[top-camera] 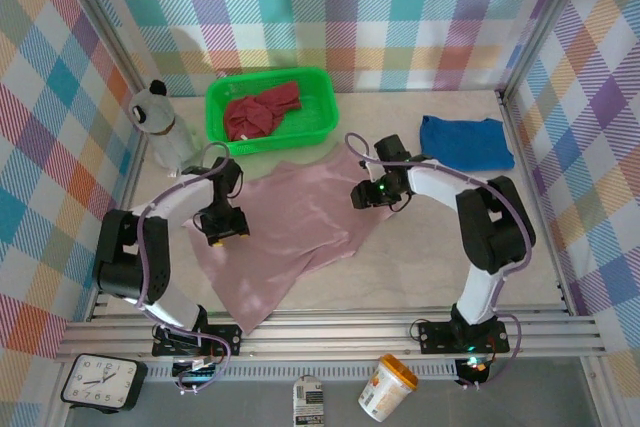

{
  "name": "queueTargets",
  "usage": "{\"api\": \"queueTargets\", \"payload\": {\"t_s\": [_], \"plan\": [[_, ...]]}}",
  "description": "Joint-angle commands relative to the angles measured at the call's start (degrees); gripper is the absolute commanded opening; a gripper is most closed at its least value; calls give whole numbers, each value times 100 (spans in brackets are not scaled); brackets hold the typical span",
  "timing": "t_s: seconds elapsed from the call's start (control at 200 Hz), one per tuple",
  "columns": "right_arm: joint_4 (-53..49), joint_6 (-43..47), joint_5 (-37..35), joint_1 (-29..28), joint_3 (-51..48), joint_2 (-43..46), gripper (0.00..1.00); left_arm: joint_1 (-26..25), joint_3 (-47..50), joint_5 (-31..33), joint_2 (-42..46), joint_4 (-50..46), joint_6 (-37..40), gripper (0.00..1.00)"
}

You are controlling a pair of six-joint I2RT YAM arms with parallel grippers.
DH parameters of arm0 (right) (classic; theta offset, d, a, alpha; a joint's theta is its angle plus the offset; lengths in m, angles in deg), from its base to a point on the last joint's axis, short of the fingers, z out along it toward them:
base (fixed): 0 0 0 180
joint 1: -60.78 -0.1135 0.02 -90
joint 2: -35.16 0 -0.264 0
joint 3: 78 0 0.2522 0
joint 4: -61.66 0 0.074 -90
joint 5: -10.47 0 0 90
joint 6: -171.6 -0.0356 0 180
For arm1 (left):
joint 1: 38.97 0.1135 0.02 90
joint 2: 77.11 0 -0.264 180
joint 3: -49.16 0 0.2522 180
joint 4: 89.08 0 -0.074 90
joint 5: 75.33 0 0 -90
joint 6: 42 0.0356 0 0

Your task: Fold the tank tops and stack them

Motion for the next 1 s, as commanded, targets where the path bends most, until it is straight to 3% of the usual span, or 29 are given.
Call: {"api": "queueTargets", "payload": {"t_s": [0.0,0.16,0.545,0.76,0.9,0.995], "plan": [[-281,-89,-69,211,218,-242,54,-112,81,71,-194,224,-134,53],[-449,-114,-224,576,269,-470,53,-148,-87,6,-415,321,15,53],[-812,187,-389,1327,559,-532,52,-794,-622,-321,-461,153,-76,54],[-592,515,-137,1316,247,511,57,-1826,-765,-220,133,-359,-768,54],[-730,-187,538,1261,-264,1275,59,-2906,-370,-168,441,-381,-1743,54],[-897,-633,486,903,-766,1770,59,-3682,-172,-24,534,-399,-2446,54]]}}
